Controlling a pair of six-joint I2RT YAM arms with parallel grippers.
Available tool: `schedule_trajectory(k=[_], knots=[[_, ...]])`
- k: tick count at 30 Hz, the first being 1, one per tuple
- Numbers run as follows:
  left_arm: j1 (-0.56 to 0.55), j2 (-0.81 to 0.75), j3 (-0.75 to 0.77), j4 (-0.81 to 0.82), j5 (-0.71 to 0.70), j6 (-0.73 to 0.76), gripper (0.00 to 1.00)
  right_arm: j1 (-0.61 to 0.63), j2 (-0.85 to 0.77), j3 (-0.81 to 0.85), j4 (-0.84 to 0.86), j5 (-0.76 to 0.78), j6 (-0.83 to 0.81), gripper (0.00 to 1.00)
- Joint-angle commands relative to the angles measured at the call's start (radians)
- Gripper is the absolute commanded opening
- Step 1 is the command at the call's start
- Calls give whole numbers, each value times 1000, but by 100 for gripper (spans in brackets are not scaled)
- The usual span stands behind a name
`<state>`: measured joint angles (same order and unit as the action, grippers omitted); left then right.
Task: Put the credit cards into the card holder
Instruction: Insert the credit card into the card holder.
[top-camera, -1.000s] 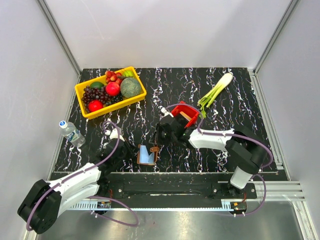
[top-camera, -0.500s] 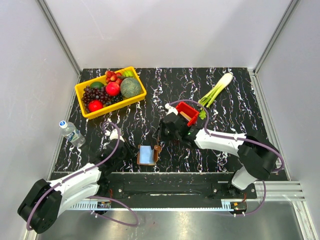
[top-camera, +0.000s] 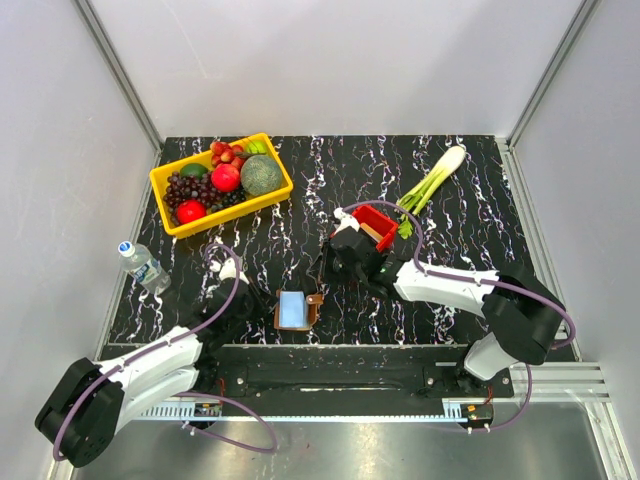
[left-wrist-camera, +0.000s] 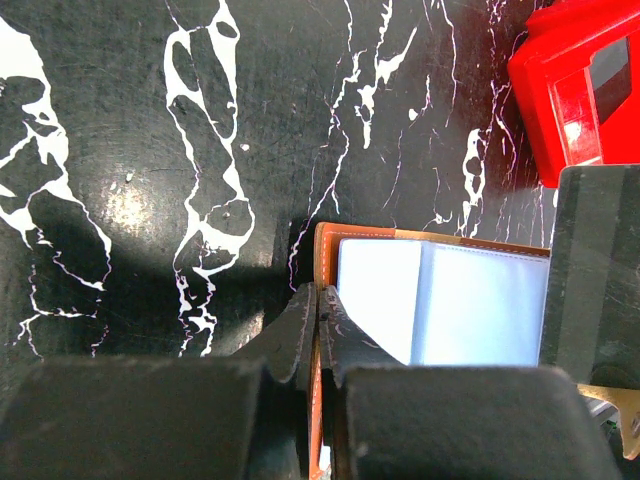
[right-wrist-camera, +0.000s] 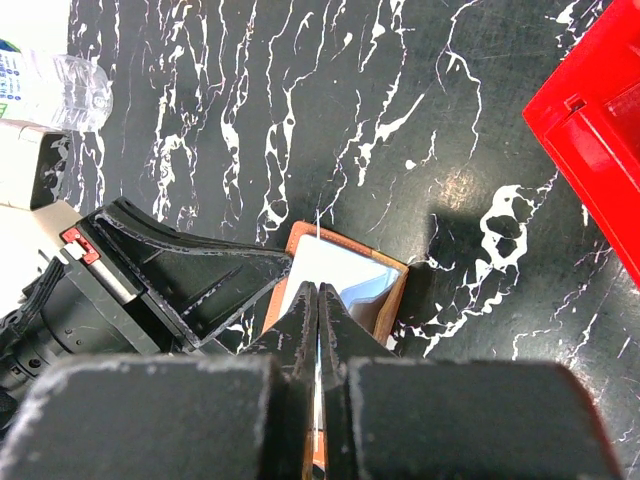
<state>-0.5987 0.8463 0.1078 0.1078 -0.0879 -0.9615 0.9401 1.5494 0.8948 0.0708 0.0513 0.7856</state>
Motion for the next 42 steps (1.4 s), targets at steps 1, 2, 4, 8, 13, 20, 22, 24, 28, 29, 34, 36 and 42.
schedule_trajectory(k=[1, 2, 4, 8, 13, 20, 22, 24, 28, 29, 34, 36, 42], knots=[[-4, -3, -8, 47, -13, 6, 0, -6, -23, 15, 40, 15, 0, 0], [-4, -1, -7, 47, -13, 6, 0, -6, -20, 15, 37, 13, -2, 0], [-4, -3, -7, 50, -12, 7, 0, -6, -3, 19, 20, 19, -6, 0], [-4, -9, -3, 46, -13, 9, 0, -6, 18, 33, -49, 48, -22, 0], [-4, -18, -3, 40, -18, 9, 0, -6, 18, 29, -63, 45, -31, 0], [-4, -12, 1, 41, -13, 10, 0, -6, 5, 21, 37, -42, -3, 0], [-4, -15, 0, 41, -13, 7, 0, -7, 26, 49, -14, -16, -5, 0], [-4, -23, -2, 36, -15, 6, 0, -7, 44, 58, -65, 18, -19, 0], [-3, -35, -10, 33, -18, 4, 0, -12, 77, 32, -97, -16, -13, 0], [-4, -36, -8, 30, -18, 4, 0, -12, 83, 23, -92, -25, -9, 0], [-4, -44, -13, 27, -21, 0, 0, -12, 91, 10, -109, -18, -20, 0], [-4, -44, -14, 24, -23, 1, 0, -12, 92, 3, -104, -21, -28, 0], [-13, -47, -23, 26, -32, -16, 0, -14, 103, -28, -41, -120, -57, 0]])
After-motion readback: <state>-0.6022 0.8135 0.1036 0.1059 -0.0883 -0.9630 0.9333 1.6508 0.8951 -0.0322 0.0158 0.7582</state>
